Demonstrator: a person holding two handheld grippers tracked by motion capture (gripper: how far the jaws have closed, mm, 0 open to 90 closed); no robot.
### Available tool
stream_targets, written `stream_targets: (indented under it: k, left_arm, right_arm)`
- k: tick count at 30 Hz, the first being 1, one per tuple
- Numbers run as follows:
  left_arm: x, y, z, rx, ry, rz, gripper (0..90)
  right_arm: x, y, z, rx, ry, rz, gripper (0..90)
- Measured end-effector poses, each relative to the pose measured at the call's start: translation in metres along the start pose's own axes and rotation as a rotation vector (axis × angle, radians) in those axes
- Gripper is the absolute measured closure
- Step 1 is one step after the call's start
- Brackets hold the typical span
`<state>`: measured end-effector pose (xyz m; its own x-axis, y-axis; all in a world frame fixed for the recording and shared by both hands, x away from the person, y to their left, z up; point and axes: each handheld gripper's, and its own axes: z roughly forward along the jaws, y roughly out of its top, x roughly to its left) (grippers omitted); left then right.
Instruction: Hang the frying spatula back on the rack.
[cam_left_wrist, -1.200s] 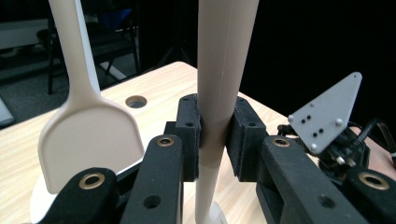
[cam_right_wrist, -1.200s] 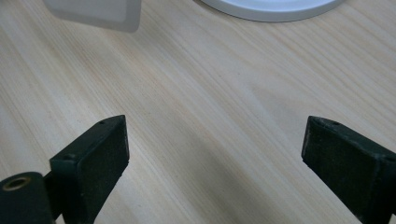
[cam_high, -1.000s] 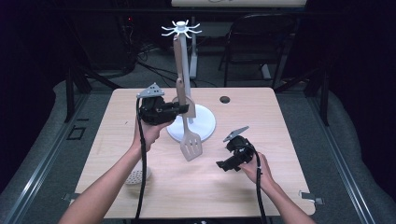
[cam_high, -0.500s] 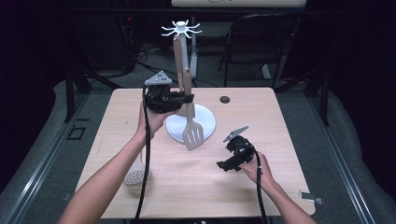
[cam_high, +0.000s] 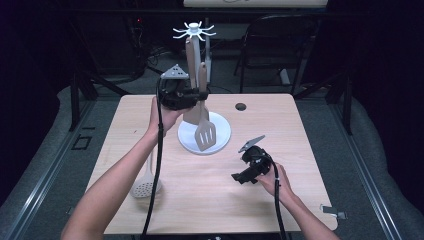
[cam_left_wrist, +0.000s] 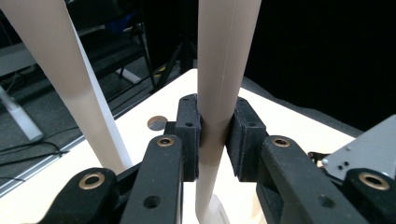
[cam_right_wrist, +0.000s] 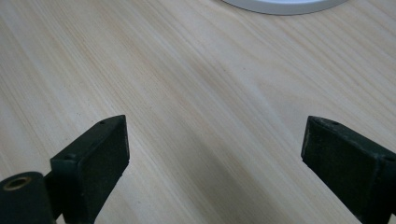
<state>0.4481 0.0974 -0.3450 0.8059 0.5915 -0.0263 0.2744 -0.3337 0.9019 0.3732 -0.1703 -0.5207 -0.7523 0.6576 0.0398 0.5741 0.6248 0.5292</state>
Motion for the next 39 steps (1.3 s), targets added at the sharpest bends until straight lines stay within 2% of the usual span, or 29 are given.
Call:
stream_targets:
  k: [14, 19, 26, 35, 39]
  left_arm:
    - [0.006, 0.019, 0.004, 0.006, 0.019, 0.012, 76.3]
    - [0.009, 0.028, 0.005, 0.005, 0.029, 0.019, 76.3]
    - [0.012, 0.036, 0.007, -0.002, 0.041, 0.02, 76.3]
    - [0.014, 0.048, 0.009, -0.01, 0.04, 0.013, 76.3]
    - [0.018, 0.051, 0.01, -0.023, 0.037, -0.009, 76.3]
  right_arm:
    - [0.0, 0.0, 0.002, 0.002, 0.004, -0.005, 7.7]
    - [-0.001, 0.0, 0.001, 0.021, -0.002, -0.02, 7.9]
    - [0.0, 0.0, 0.003, 0.035, 0.012, -0.027, 7.9]
    - [0.0, 0.0, 0.005, 0.036, 0.019, -0.023, 7.9]
    - [0.001, -0.001, 0.007, 0.016, 0.024, -0.013, 7.9]
